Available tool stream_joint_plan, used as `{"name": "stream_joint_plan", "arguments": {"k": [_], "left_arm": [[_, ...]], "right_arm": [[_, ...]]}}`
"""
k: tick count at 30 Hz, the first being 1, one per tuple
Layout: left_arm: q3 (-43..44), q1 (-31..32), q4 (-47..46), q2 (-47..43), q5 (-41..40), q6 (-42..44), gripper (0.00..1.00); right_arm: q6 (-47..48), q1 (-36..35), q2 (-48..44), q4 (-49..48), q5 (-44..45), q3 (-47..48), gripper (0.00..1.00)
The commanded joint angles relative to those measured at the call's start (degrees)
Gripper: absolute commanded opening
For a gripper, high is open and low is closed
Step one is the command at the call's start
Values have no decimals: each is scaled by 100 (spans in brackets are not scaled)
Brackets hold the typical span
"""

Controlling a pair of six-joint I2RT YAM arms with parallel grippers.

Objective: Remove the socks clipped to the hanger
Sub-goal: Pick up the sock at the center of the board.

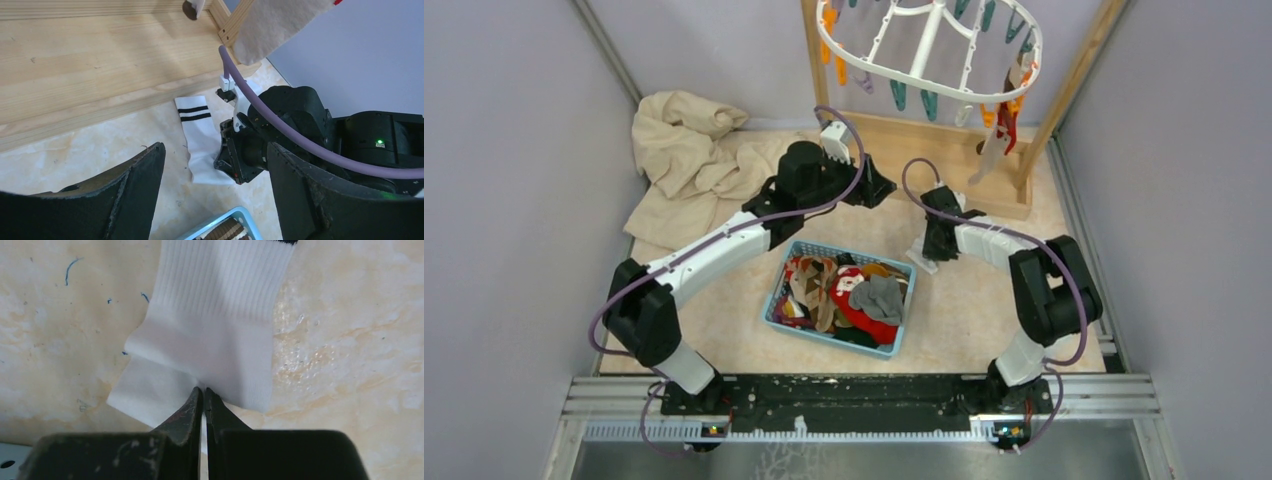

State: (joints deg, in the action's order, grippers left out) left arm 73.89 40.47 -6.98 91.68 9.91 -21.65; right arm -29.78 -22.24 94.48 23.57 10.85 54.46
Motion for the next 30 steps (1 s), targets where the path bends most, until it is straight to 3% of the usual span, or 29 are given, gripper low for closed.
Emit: {"name": "stream_joint_plan", "arguments": {"k": [1, 10, 16, 24, 30], "left_arm": [[-49, -59, 49, -277, 9, 103, 80], [-67, -143, 164, -444, -46, 170, 80], [-85, -241, 320, -642, -121, 229, 80], [-102, -504, 657, -1114, -272, 331, 80], [-212, -729, 890, -1398, -384, 381, 82]], "right_arm": [[300, 110, -250, -114, 125, 289, 0], [704, -36, -2331, 487, -127, 766, 0], [1038, -663, -3134, 925, -803, 1514, 0], [941, -2385, -3378, 847, -1517, 2036, 0], [690, -2816, -3196, 441, -1630, 1591, 0]]}}
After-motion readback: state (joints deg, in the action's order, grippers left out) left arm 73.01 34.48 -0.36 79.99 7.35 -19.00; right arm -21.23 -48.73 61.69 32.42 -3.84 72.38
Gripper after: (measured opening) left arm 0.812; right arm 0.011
